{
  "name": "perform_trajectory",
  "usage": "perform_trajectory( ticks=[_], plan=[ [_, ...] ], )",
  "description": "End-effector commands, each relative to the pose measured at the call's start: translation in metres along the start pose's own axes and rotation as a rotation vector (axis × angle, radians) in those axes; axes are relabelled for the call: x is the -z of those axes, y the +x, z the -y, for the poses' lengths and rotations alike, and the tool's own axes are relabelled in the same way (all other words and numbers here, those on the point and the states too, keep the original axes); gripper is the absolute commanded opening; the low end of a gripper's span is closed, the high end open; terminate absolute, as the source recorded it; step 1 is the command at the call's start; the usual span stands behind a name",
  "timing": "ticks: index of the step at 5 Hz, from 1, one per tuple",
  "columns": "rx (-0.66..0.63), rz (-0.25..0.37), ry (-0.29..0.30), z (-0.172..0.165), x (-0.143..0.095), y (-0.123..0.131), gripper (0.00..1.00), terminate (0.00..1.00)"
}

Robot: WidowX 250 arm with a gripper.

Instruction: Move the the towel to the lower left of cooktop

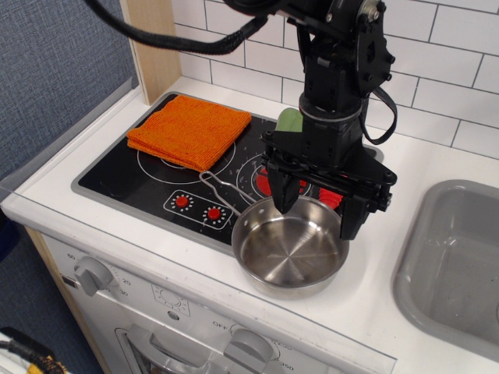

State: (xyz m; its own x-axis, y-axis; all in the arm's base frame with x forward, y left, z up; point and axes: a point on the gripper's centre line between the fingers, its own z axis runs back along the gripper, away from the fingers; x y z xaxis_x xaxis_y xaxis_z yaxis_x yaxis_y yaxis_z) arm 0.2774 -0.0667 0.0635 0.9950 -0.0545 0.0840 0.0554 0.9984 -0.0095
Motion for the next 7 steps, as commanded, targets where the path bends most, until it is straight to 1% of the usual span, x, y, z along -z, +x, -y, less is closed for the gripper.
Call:
perform_trajectory(
  ticks=[1, 2, 3, 4, 5, 6, 7],
  plan=[
    [0.0, 0.0, 0.0, 0.0, 0.0, 0.0, 1.0, 0.0],
    [-0.063, 0.05, -0.004, -0.023, -0.017, 0.016, 1.0, 0.0],
    [-0.149, 0.113, -0.028, -0.06, -0.043, 0.038, 1.0, 0.0],
    [-0.191, 0.13, -0.001, -0.104, -0.059, 0.056, 1.0, 0.0],
    [-0.174, 0.083, 0.041, -0.147, -0.044, 0.08, 1.0, 0.0],
    [-0.079, 0.02, 0.102, -0.178, -0.021, 0.096, 1.0, 0.0],
    [-0.055, -0.003, 0.138, -0.195, -0.005, 0.099, 1.0, 0.0]
  ],
)
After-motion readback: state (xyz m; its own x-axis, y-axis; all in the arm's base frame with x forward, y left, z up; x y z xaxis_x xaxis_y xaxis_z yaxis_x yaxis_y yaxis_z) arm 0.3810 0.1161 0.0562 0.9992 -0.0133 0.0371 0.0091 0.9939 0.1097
